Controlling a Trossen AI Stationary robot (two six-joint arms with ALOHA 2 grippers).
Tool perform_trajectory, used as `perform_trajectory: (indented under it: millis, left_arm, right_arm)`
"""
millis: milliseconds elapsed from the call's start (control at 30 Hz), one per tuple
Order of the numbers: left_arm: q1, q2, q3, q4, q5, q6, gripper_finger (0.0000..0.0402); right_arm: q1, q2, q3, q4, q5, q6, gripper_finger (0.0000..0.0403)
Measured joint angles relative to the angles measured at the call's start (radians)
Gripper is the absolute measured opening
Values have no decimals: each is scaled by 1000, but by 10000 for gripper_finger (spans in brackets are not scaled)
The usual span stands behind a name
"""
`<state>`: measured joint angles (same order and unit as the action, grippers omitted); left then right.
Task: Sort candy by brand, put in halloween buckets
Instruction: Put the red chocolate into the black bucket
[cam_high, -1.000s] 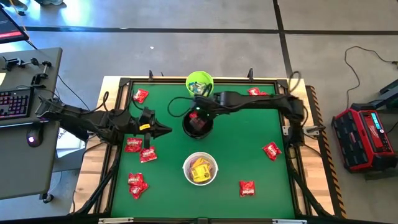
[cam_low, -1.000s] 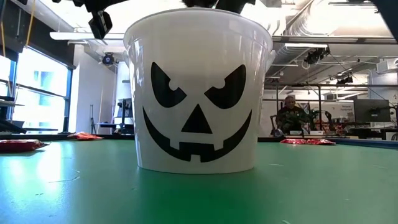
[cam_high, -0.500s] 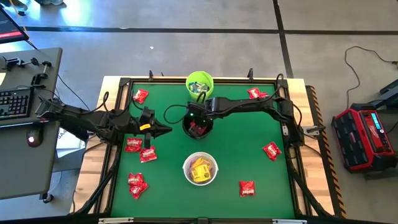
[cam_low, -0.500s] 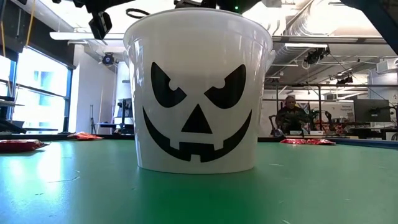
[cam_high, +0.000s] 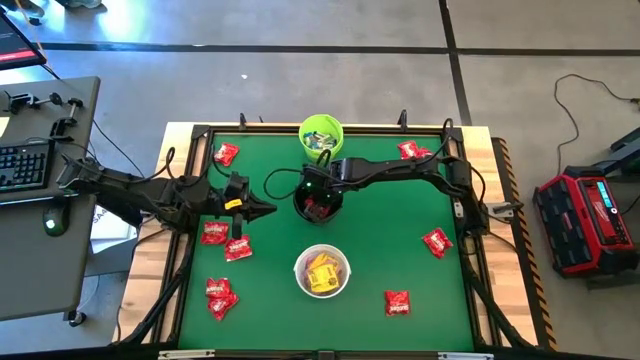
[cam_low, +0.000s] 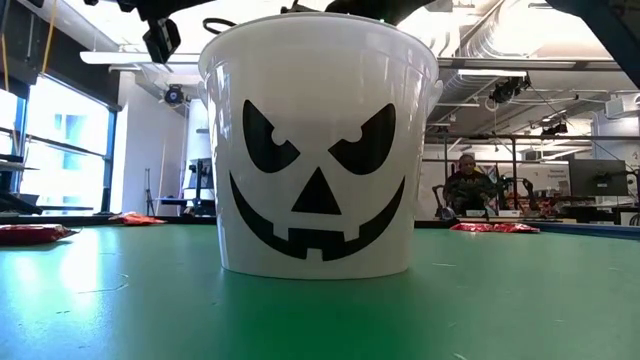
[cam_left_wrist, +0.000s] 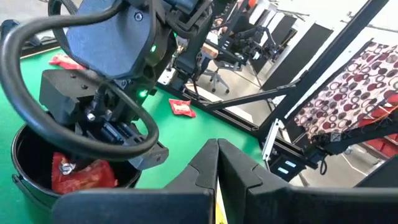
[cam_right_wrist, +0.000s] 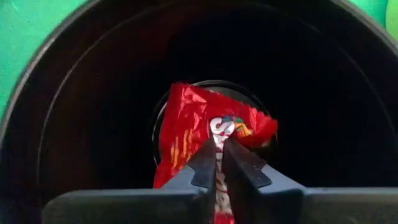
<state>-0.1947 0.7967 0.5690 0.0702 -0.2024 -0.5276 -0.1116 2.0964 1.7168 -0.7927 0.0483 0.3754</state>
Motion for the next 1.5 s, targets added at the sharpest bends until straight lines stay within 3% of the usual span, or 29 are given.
perform_trajectory:
  millis: [300, 400, 533, 733, 933, 1200, 1500]
  left_arm:
    - [0, 0, 0, -59, 11, -24, 0]
    - [0, 0, 3, -71, 31, -12, 0]
    - [0, 1, 44, -213, 61, -14, 0]
    - [-9, 1, 132, -493, 101, -19, 0]
    - [-63, 2, 178, -721, 138, -41, 0]
    - [-183, 32, 180, -850, 119, -136, 1]
    - [-297, 108, 180, -976, 117, -262, 1]
  right_arm:
    - [1, 0, 15, -4, -1, 25, 126]
    - [1, -5, 68, -43, -42, 35, 136]
    - [1, -23, 156, -91, -33, 8, 110]
    - [1, -66, 227, -84, 34, -64, 11]
    - [-1, -135, 228, -82, 69, -89, 5]
    - [16, -212, 228, -118, 152, -97, 1]
    - [40, -227, 226, -154, 161, -129, 0]
